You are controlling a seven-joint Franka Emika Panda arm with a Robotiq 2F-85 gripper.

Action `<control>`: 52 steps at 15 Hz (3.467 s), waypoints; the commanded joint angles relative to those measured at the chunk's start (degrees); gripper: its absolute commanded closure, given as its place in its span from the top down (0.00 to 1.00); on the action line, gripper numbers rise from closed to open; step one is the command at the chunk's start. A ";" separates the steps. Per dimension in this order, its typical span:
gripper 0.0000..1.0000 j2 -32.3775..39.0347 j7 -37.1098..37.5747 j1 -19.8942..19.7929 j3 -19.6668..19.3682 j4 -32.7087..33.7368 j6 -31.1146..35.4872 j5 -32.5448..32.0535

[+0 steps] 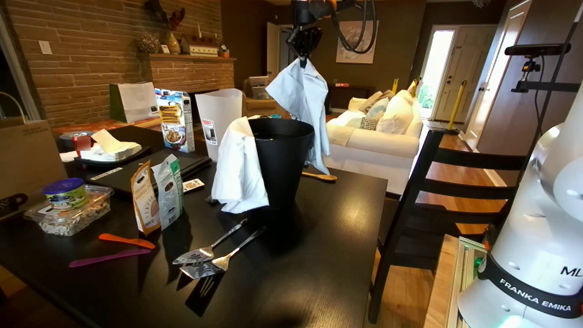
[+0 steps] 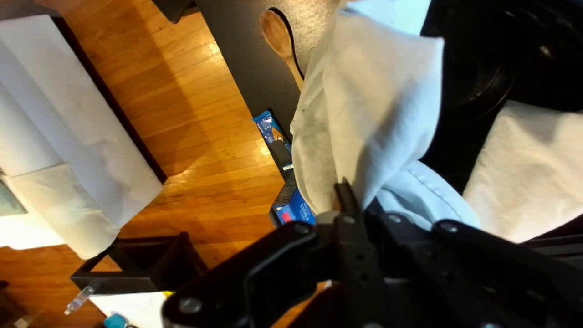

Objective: Lift the two towels and put them in the black basin

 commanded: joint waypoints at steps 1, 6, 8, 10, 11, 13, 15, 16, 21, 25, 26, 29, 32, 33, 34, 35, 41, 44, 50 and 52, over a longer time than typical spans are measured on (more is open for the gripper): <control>0.01 -0.62 1.90 0.08 0.41 1.07 -0.96 -1.78; 0.01 -0.34 1.90 1.24 1.42 0.06 5.83 0.18; 0.01 0.60 1.59 1.89 2.12 -0.41 6.25 1.06; 0.01 1.82 1.02 2.46 2.65 -1.62 5.06 1.69; 0.01 2.48 1.15 2.69 2.82 -1.76 4.81 1.50; 0.01 3.66 1.09 2.96 2.85 -2.62 4.51 1.39; 0.01 4.62 1.15 3.03 2.72 -2.81 4.34 0.99; 0.01 4.85 0.96 3.03 2.64 -2.89 4.33 1.21; 0.01 5.91 0.19 3.19 2.67 -2.81 4.10 1.88; 0.01 6.96 -1.20 3.41 2.82 -3.47 4.09 2.87; 0.23 7.23 -2.00 3.43 2.83 -3.72 4.05 3.74; 0.45 8.34 -3.03 3.56 2.75 -3.66 3.53 4.97; 0.65 8.82 -3.87 3.46 2.63 -3.49 3.21 5.95; 0.73 8.79 -4.12 3.46 2.62 -3.40 3.05 6.20; 0.79 8.71 -4.26 3.45 2.60 -3.35 3.01 6.32; 0.87 8.58 -4.45 3.43 2.57 -3.39 2.96 6.56; 1.00 7.15 -5.71 3.15 2.38 -3.61 2.31 7.70; 1.00 3.82 -6.26 2.42 1.59 -4.27 0.36 9.32; 1.00 -2.85 -5.31 -0.01 -1.09 -4.68 -2.51 9.37; 1.00 -4.42 -5.22 -0.77 -1.80 -5.13 -2.78 9.25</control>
